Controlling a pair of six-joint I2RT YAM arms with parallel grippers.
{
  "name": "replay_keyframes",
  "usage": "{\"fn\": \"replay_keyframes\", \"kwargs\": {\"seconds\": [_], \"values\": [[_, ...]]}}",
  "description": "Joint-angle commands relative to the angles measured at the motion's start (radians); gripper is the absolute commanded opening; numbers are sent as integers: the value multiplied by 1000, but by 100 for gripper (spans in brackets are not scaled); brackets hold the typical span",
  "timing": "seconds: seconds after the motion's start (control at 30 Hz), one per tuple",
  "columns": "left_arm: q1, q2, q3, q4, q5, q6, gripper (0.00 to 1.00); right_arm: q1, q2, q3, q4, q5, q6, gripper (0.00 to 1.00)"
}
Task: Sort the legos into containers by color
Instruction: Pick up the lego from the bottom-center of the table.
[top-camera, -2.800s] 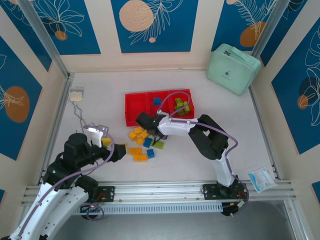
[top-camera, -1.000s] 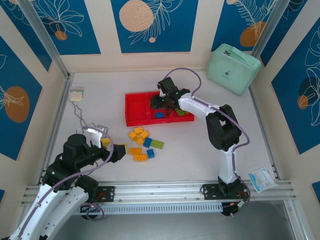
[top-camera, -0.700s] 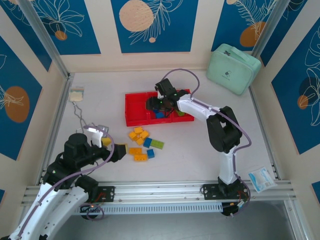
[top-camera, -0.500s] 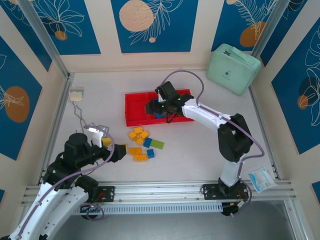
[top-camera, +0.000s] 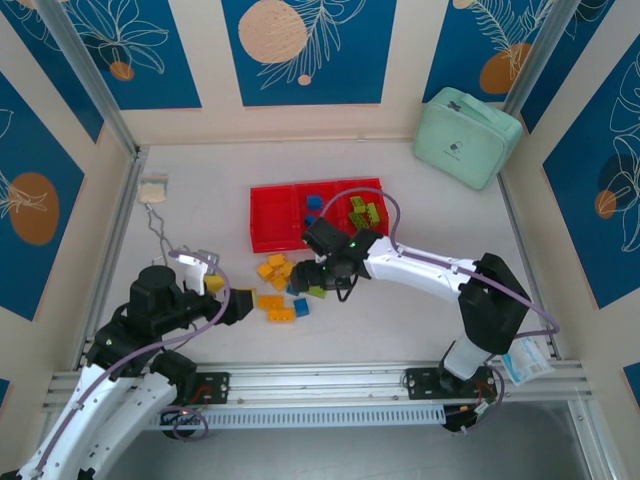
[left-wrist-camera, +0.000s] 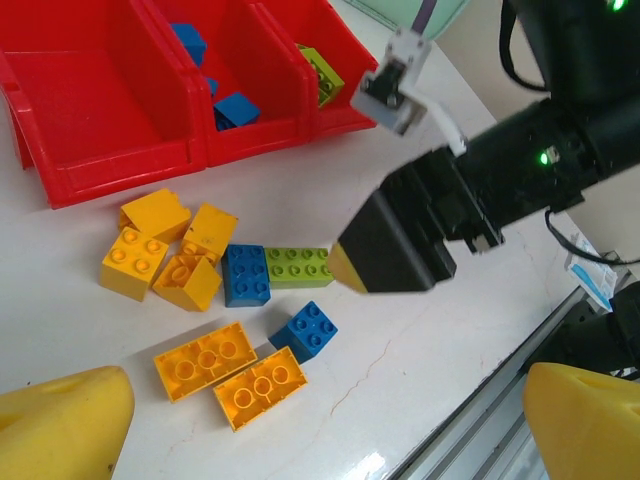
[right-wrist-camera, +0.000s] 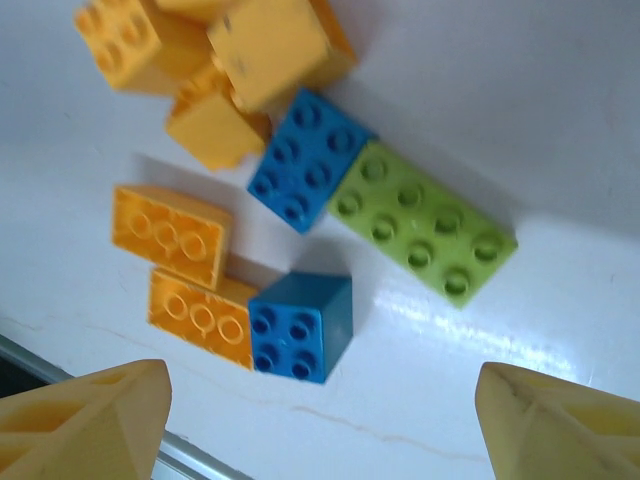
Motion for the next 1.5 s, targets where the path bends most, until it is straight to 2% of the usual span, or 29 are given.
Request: {"fn": "replay_keyframes", "kwargs": {"seconds": [0.0, 0.23, 0.4, 0.5, 0.63, 0.77, 1.1, 1.27, 1.3, 1.4, 1.47], "values": [[-13, -23, 4, 0, -7, -2, 99, 59, 24, -10, -51, 35, 85, 80], [-13, -24, -2, 7, -2, -4, 99, 145, 133, 40, -39, 22, 116, 79], [-13, -11, 0, 2, -6, -6, 99, 144, 195, 69, -51, 5, 109, 76], [-13, -13, 0, 1, -10, -7, 99, 144, 207, 66, -42, -9, 101, 69], [-14, -13, -1, 1, -13, -6, 100, 138, 221, 73, -51, -6, 86, 55], [-13, -14, 0, 1, -16, -6, 99, 124, 228, 69, -51, -7, 72, 49], [-13, -12, -2, 1, -18, -7, 99, 113, 252, 98, -84, 76, 7, 48], [-14, -11, -1, 0, -19, -6, 99, 111, 265, 130, -81, 74, -21, 46], [-14, -12, 0, 0, -19, -6, 99, 112, 270, 141, -81, 69, -27, 43], [-14, -14, 0, 0, -20, -6, 99, 115, 276, 161, -77, 51, -47, 26], [-14, -14, 0, 0, -19, -6, 99, 121, 269, 171, -81, 56, -65, 24]]}}
